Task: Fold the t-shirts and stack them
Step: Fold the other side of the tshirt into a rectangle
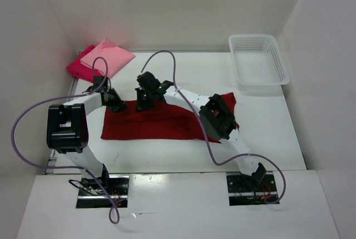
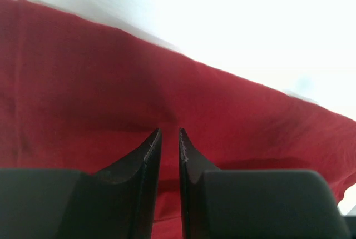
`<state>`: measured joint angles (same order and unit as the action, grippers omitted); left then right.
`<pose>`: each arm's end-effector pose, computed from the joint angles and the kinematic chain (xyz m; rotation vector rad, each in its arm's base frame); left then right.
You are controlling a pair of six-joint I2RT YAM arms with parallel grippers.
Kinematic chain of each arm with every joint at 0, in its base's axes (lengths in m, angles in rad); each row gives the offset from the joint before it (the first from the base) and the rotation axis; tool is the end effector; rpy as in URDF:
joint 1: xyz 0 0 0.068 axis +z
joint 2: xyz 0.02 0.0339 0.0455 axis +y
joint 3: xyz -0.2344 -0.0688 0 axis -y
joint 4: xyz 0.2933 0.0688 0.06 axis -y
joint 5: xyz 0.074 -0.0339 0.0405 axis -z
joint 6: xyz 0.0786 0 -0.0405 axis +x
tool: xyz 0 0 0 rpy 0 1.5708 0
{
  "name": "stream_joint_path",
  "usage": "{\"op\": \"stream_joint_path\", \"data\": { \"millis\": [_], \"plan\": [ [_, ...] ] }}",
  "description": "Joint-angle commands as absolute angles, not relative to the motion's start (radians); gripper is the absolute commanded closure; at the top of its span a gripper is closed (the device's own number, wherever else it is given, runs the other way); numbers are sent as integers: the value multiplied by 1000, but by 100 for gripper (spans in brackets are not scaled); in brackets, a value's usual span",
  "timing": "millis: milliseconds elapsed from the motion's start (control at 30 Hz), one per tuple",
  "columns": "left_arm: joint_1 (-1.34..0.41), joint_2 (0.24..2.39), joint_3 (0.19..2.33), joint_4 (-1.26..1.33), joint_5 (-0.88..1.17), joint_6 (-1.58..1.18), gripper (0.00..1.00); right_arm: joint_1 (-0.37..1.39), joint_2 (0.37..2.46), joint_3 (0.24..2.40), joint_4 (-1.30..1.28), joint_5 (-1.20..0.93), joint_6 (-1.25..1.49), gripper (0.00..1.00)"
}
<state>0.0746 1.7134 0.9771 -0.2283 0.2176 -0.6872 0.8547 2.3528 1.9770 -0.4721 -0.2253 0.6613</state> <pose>0.3970 0.0127 0.0691 -0.8777 2.4288 -0.5122 0.3673 0.4488 0.1150 -0.3648 2.5992 0.8970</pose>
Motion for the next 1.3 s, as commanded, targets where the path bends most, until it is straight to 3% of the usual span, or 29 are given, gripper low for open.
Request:
{"op": "stream_joint_path", "data": {
  "millis": [0,467,800,967,1100,1267],
  "plan": [
    [92,1718,997,-195,227,-673,75,887,2437,2147,-497,-221,672,100],
    [121,1747,988,-176,227,-664,75,991,2493,2226,-575,-291,621,100],
    [130,1736,988,-167,227,-673,75,1052,2347,2003,-526,-290,612,99],
    [130,1629,977,-178,227,-673,75,968,2179,1906,-500,-268,603,99],
    [117,1519,928,-178,236,-673,75,821,2045,1691,-401,-268,621,99],
    [35,1476,896,-169,236,-709,75,709,2036,1571,-379,-246,630,99]
  ]
}}
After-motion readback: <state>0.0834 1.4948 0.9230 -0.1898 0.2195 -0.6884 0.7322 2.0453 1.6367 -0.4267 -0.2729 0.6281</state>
